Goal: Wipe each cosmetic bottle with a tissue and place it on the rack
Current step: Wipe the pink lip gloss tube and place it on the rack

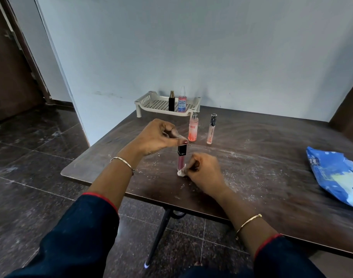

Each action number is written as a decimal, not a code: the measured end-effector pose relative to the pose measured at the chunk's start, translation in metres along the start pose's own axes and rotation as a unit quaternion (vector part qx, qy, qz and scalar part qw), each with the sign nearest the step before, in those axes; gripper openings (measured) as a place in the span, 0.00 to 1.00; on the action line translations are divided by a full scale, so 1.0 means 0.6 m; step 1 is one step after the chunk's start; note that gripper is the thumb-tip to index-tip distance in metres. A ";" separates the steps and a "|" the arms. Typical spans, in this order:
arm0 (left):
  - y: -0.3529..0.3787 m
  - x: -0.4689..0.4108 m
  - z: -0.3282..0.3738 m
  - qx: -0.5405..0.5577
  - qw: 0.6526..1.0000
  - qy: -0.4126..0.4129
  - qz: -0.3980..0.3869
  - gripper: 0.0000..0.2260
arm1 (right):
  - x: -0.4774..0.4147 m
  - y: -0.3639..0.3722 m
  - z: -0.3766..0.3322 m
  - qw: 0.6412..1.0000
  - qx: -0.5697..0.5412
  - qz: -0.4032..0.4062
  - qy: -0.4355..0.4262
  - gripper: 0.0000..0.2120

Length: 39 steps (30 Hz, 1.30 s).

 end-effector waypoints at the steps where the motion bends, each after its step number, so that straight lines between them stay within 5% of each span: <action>1: -0.001 -0.001 0.002 -0.007 1.000 -0.002 -0.006 0.14 | 0.004 0.001 -0.002 1.000 0.008 -0.001 0.000 0.10; 7: -0.016 -0.002 0.017 -0.043 0.998 -0.005 -0.051 0.05 | 0.004 -0.015 -0.019 0.992 -0.093 0.042 0.077 0.11; 19: -0.019 0.003 0.027 -0.020 0.995 -0.025 -0.096 0.12 | -0.006 -0.051 -0.031 0.916 -0.357 0.091 0.159 0.07; 26: -0.023 -0.007 0.031 -0.062 0.993 -0.041 -0.086 0.09 | -0.013 -0.012 -0.053 0.966 -0.229 0.096 0.074 0.13; 34: -0.024 -0.010 0.033 -0.080 0.992 -0.066 -0.073 0.10 | 0.004 0.008 -0.025 0.991 -0.075 0.043 0.103 0.10; 39: -0.014 -0.008 0.039 -0.094 0.991 -0.061 -0.076 0.11 | 0.005 0.001 -0.024 0.987 -0.101 0.056 0.114 0.10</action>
Point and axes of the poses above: each hand's wrist, its own x-axis away from the middle knuckle, its own y-axis out of the palm, z = x × y, the point moved 1 cm from there along -x, towards the middle knuckle, and after that the axes turned 9 degrees about x, right-handed, at the moved point
